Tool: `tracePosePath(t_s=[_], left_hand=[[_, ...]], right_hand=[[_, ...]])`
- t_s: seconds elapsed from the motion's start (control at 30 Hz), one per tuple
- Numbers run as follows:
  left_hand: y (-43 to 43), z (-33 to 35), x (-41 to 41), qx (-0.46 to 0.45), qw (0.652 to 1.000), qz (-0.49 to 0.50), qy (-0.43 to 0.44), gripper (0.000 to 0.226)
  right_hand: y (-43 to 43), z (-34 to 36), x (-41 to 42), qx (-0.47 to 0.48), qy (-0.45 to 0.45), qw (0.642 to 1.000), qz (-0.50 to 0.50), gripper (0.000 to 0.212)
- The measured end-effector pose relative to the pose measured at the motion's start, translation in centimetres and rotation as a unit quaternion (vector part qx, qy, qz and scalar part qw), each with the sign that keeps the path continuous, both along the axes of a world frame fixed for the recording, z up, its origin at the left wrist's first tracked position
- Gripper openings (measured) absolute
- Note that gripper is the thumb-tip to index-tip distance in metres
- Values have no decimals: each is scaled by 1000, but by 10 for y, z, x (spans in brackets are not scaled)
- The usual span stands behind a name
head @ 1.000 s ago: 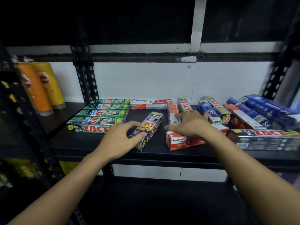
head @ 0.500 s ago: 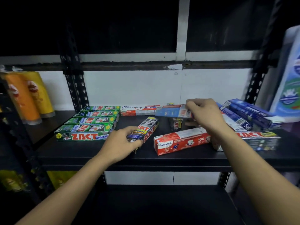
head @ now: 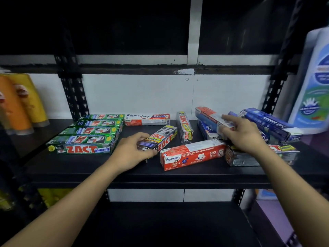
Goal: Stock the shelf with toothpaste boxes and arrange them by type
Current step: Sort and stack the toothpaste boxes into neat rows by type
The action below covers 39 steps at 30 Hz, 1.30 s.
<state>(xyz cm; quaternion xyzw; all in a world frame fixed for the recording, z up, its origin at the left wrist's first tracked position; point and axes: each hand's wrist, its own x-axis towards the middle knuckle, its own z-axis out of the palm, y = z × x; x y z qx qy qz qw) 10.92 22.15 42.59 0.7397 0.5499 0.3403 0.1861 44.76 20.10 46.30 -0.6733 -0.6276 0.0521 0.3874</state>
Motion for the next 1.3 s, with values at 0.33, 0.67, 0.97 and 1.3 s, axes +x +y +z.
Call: tracePosePath(t_s=[0.33,0.67,0.97,1.3], left_hand=[[1,6,-19,44,998,4,44,46],[5,-3,-28,111,988,-10,110,45],[-2,0,-24,69,996,8,55,41],[-13,12,-38,-70,992,-97,-29,42]], right_hand=[[-14,2,-60,26,-175,969,170,50],[-15,-30,-83,-43,-227,939,253,71],[-15,-12,-75,21,-145,952,269,64],[-11,37,-51,87,61,960,258,51]])
